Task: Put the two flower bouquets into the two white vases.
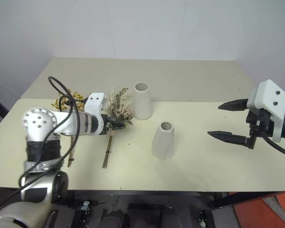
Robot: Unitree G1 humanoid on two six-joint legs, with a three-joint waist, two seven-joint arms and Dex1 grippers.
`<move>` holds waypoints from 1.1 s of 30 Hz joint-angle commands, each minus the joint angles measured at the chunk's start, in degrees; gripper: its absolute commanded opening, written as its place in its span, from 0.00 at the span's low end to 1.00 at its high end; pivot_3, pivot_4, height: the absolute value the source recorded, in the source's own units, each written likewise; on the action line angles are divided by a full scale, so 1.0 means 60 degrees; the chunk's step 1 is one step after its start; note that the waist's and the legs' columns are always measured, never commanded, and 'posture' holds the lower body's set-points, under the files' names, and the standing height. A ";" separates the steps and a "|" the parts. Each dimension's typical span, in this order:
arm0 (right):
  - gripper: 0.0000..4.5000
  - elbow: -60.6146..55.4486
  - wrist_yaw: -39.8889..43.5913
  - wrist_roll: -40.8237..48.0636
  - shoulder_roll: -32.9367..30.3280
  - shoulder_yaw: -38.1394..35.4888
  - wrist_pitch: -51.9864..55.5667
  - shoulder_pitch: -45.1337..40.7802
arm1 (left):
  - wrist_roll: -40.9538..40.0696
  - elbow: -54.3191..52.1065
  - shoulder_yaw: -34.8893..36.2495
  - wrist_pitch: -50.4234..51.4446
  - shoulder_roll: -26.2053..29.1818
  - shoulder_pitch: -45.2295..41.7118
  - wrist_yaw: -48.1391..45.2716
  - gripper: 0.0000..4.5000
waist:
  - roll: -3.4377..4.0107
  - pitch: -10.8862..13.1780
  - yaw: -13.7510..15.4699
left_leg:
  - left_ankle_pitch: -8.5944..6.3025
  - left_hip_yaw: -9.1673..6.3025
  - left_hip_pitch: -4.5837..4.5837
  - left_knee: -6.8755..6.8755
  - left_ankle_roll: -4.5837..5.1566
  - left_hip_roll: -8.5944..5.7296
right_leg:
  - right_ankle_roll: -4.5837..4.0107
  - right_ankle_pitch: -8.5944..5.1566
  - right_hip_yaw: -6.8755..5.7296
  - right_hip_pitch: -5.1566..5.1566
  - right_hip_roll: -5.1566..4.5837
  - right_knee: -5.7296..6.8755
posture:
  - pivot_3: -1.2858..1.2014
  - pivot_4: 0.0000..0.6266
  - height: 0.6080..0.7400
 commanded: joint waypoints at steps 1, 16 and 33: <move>1.00 -0.0266 -0.0003 0.0368 -0.0208 -0.0149 0.0037 -0.0413 | -0.1787 0.0004 0.0060 -0.0907 -0.0247 0.0197 0.2701 0.99 | -0.0001 0.0000 0.0037 | 0.0001 -0.0001 0.0000 0.0000 -0.0003 0.0000 | 0.0000 0.0000 0.0001 -0.0001 -0.0003 0.0000 | 0.52 0.24 1.00; 1.00 -0.0543 0.0048 0.0572 -0.0402 0.0227 -0.0068 -0.0992 | -0.4256 0.1529 -0.2714 -0.2943 0.1155 0.0065 0.3754 0.99 | 0.0001 -0.0001 0.0147 | 0.0040 0.0002 -0.0008 -0.0004 -0.0071 -0.0025 | 0.0001 0.0002 0.0004 -0.0002 -0.0014 -0.0013 | 0.52 0.24 1.00; 1.00 -0.0780 -0.0308 0.0338 -0.0304 -0.0142 0.0021 -0.0325 | -0.0760 0.2795 -0.2535 -0.2232 0.0929 -0.0637 0.0499 0.03 | 0.0001 -0.0001 0.0115 | 0.0016 0.0011 -0.0014 -0.0001 -0.0026 -0.0030 | 0.0001 0.0001 -0.0019 0.0010 -0.0014 -0.0018 | 0.52 0.24 1.00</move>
